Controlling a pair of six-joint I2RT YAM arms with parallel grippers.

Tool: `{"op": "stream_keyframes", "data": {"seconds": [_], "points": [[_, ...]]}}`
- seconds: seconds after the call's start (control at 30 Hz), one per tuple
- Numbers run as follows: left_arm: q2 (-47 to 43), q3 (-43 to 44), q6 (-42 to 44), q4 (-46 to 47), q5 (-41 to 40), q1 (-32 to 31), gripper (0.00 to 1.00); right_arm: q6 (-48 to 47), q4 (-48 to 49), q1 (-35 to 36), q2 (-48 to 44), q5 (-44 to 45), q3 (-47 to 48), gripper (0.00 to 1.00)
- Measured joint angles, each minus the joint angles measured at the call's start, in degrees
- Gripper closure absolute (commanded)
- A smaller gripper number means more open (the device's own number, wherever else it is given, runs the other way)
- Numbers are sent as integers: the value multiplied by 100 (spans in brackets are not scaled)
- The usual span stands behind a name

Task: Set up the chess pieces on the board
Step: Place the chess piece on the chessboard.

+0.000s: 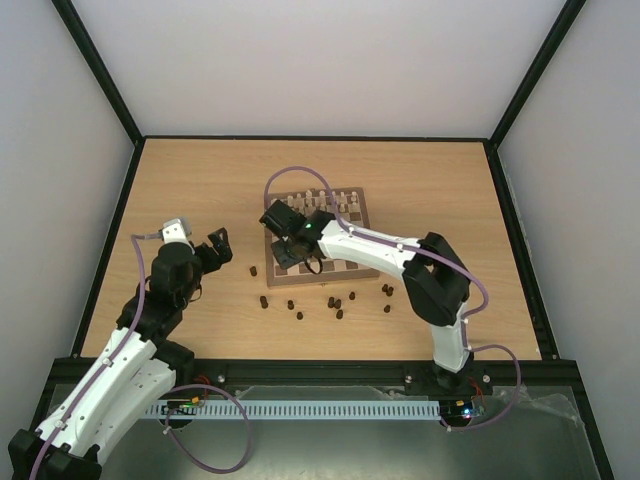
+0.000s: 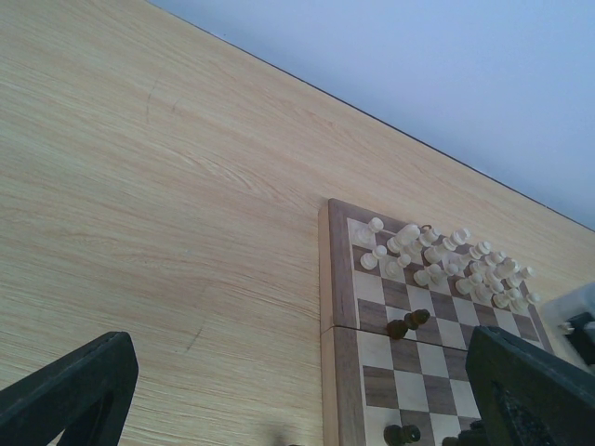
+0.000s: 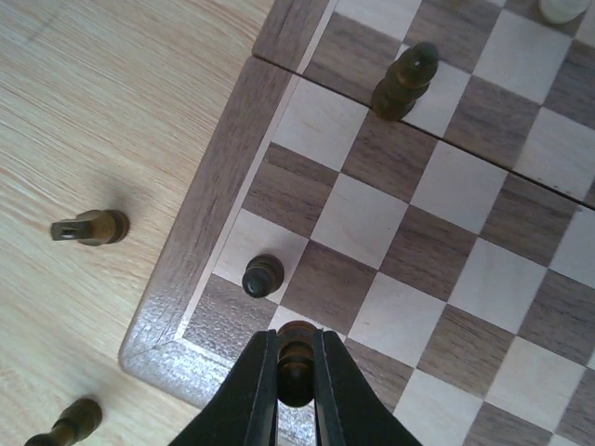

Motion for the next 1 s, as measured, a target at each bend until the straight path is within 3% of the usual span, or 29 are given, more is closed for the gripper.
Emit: {"op": "stream_keyframes", "data": {"seconds": [1.0], "points": [[2,-11,0,0,22,0,0,-48,-44,-186,616,35,278,88]]}}
